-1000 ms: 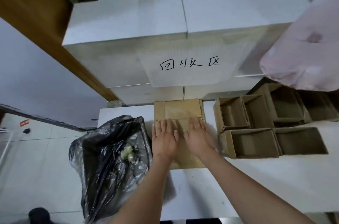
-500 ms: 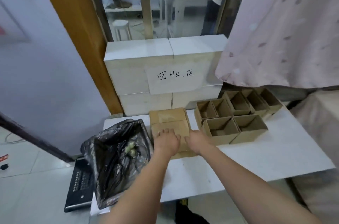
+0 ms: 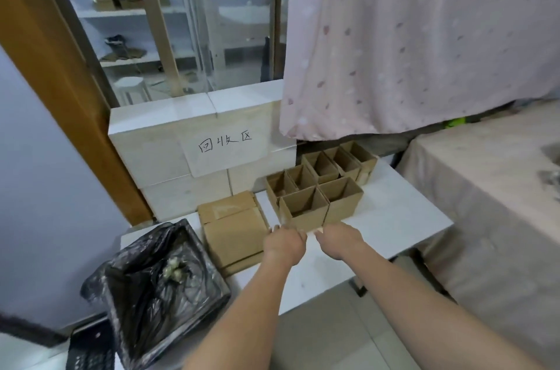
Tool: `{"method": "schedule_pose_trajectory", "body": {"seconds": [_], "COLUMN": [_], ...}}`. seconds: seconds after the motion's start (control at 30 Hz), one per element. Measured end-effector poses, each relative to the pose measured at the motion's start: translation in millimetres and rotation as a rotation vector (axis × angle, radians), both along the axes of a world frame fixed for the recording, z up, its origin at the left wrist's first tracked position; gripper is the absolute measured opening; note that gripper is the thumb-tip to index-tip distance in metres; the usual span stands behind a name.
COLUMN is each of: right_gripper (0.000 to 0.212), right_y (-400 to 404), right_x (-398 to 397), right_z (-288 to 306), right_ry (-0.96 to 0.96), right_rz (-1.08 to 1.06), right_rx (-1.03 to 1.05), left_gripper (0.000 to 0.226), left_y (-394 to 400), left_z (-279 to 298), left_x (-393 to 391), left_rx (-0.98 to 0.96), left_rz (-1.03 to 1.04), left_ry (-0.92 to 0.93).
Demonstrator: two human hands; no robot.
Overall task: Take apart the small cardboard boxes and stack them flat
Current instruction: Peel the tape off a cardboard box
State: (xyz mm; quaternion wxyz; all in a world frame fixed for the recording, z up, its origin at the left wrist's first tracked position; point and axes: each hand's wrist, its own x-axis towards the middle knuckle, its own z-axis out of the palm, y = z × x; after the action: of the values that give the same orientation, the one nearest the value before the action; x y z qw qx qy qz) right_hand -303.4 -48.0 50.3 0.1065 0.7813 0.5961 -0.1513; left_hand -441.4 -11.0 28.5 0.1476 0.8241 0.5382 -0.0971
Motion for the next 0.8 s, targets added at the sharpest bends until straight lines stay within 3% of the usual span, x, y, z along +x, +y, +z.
{"method": "schedule_pose_trajectory", "body": {"seconds": [0.23, 0.8], "right_gripper": [0.045, 0.047], "right_y": [-11.3, 4.5], "right_x": [73.6, 229.7], "right_z": [3.4, -40.5], "right_ry": [0.040, 0.125], "right_rz": [-0.081, 0.076], "right_rx": [0.033, -0.007], "left_gripper": [0.048, 0.050], "left_y": [-3.2, -4.8], "left_z": [1.0, -22.7], "left_x": [69.7, 209.5], "left_rx": [0.027, -0.085], "left_rz": [-0.071, 0.127], "left_ry": [0.005, 0.108]}}
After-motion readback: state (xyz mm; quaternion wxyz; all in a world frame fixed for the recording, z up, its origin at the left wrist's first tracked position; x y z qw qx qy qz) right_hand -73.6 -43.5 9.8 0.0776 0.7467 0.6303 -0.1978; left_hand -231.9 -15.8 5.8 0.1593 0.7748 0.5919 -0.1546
